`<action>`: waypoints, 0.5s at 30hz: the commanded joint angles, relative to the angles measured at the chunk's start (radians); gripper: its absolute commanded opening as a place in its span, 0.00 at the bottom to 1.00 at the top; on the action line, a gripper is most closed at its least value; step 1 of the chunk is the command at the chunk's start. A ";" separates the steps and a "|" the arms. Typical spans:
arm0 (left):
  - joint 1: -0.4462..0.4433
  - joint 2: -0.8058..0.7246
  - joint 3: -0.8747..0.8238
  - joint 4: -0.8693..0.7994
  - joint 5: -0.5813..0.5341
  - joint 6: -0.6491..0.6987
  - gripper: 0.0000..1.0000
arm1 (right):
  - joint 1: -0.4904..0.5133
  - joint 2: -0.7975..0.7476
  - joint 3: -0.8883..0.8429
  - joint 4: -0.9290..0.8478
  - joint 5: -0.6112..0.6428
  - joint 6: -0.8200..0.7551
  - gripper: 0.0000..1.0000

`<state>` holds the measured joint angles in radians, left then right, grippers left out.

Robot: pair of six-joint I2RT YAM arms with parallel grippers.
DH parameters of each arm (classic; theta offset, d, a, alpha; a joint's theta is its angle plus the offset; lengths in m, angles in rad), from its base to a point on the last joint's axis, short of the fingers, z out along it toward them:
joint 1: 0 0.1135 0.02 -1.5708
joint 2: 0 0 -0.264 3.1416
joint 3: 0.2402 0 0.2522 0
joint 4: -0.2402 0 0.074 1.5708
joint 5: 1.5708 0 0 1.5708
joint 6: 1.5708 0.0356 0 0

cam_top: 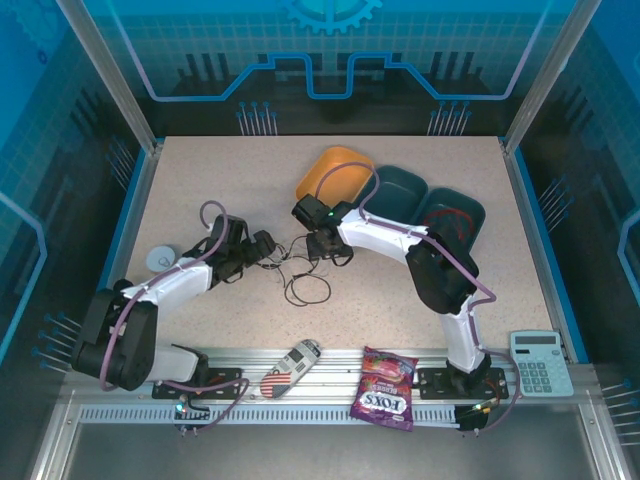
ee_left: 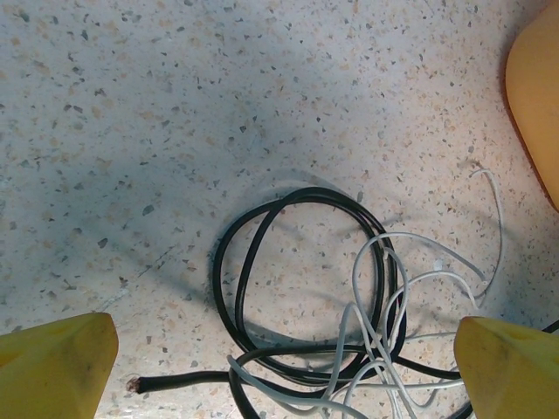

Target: Untangle the cables

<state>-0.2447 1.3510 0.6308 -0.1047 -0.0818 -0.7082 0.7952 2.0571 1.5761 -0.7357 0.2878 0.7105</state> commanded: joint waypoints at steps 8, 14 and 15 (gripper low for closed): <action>0.010 -0.047 -0.056 -0.028 0.002 0.003 0.99 | -0.004 -0.064 -0.004 0.007 0.000 0.003 0.65; 0.010 -0.058 -0.062 -0.027 0.006 0.004 0.99 | -0.001 -0.009 0.051 -0.012 0.007 0.001 0.68; 0.010 -0.059 -0.062 -0.027 0.008 0.003 0.99 | -0.001 0.002 0.059 -0.015 0.010 0.001 0.68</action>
<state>-0.2440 1.3155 0.5797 -0.1150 -0.0811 -0.7078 0.7956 2.0262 1.5864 -0.7345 0.2848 0.7071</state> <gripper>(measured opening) 0.993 0.681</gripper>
